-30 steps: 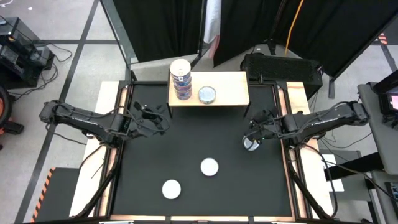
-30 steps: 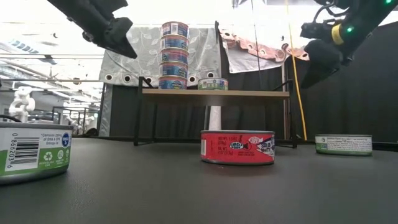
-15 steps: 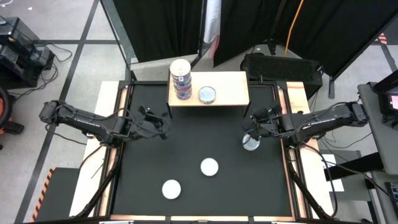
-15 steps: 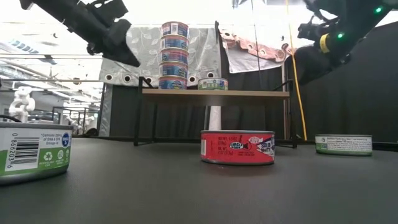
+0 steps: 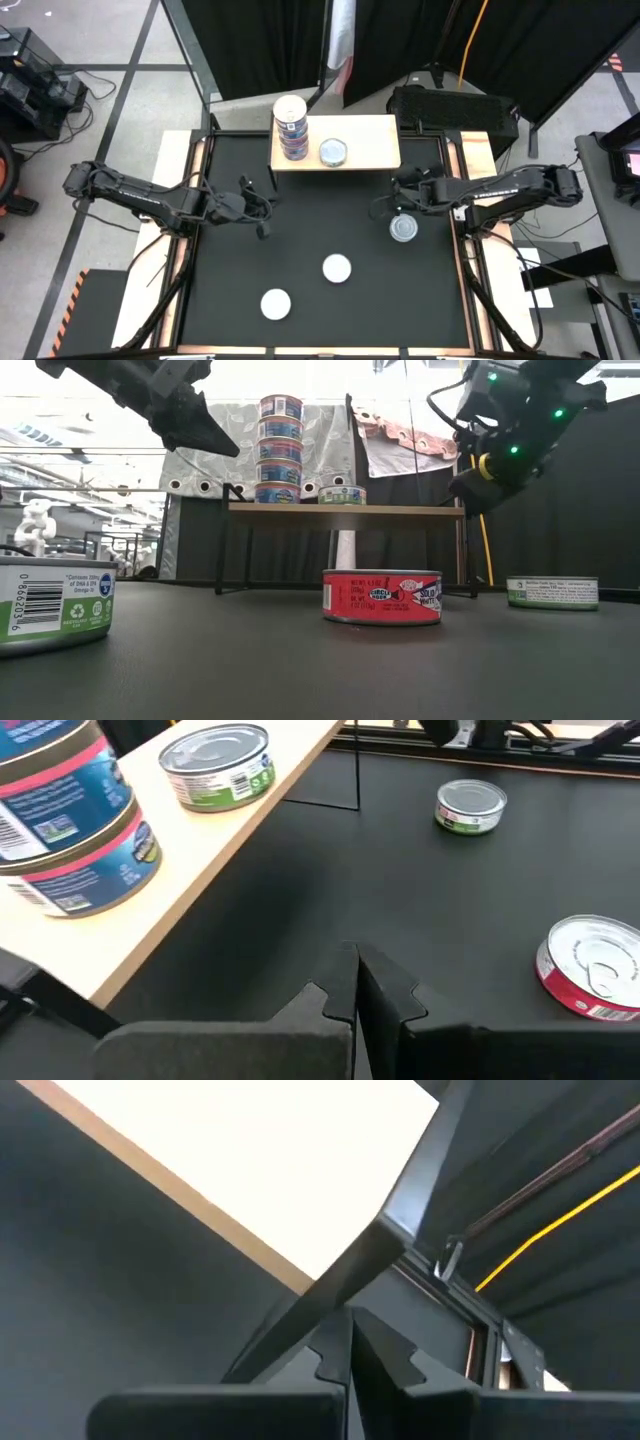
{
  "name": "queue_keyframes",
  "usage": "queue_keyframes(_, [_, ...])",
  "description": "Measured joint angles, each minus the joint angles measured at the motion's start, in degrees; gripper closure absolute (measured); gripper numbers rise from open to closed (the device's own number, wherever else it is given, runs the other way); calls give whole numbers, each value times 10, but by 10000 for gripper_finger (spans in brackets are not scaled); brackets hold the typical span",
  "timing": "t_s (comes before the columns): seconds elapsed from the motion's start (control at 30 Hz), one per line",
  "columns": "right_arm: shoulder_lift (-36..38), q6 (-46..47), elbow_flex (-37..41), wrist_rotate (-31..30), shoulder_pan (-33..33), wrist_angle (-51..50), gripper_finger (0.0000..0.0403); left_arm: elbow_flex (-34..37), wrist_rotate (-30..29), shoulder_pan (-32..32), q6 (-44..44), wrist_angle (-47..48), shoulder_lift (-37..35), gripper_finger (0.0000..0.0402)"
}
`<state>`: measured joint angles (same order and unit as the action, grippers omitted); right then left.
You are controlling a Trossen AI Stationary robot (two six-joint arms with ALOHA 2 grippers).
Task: Stack canned seafood by type on shelf
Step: Stack the green tuna can on top of the other green tuna can on the shelf
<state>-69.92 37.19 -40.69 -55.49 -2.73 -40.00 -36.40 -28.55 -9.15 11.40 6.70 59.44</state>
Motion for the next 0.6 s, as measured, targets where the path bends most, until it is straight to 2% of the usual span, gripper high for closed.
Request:
queue_keyframes(0.23, [-12, -52, 0, 3, -13, 56, 399, 0, 15, -6, 2, 10, 0, 395])
queue_keyframes(0.5, [-12, -49, 0, 15, -15, 56, 399, 0, 16, -24, 3, 26, 0, 395])
queue_keyframes(0.6, [-9, -44, 0, 18, -14, 52, 399, 0, 16, -26, 30, 26, 0, 395])
